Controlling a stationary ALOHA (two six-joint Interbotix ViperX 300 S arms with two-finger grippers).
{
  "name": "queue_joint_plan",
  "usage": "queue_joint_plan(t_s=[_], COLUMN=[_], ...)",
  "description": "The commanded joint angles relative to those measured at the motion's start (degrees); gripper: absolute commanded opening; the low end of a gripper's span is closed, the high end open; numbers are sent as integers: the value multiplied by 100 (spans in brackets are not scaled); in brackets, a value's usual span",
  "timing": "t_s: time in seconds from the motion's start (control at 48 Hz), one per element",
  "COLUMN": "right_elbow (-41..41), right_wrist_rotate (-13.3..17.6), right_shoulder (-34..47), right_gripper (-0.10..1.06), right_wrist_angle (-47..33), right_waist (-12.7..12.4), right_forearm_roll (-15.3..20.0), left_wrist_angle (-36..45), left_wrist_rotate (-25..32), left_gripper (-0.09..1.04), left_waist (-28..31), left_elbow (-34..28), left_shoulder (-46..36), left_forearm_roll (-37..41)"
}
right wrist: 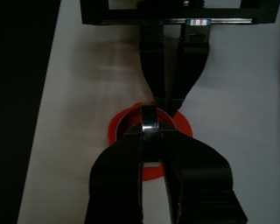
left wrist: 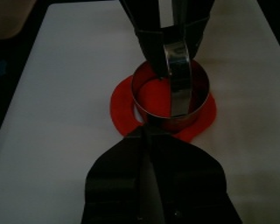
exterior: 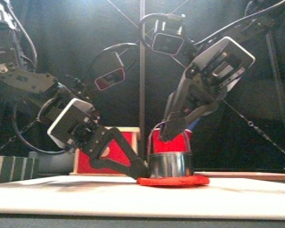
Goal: Get the cutter from the drawer then cut the dough then place the extra dough in the bowl
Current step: Place the extra dough in the bowl
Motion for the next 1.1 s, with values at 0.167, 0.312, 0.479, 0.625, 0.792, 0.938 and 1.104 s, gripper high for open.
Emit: queue_joint_plan(t_s=[0.167, 0.312, 0.479, 0.625, 0.792, 0.938, 1.104], right_elbow=[9, 334, 905, 1468, 1916, 2048, 2153], right_wrist_rotate=[9, 9, 18, 9, 0, 9, 9], right_shoulder=[-958, -1415, -1951, -2188, -2224, -2171, -2171], right_gripper=[42, 42, 42, 42, 42, 42, 45], right_wrist_angle=[308, 536, 563, 519, 246, 114, 44], right_waist=[-44, -193, -396, -536, -589, -589, -589], right_forearm_roll=[-272, -457, -492, -483, -492, -457, -422], left_wrist_angle=[70, 70, 70, 70, 70, 70, 70], left_wrist_rotate=[-18, -18, -9, 26, 53, 53, 44], left_gripper=[53, 53, 53, 54, 54, 54, 54], left_waist=[26, 35, 26, 26, 79, 149, 158], left_elbow=[-18, -18, -26, -26, 26, 62, 70], left_shoulder=[0, 0, -53, -264, -668, -914, -993], left_forearm_roll=[-26, -26, -62, -62, -44, 70, 97])
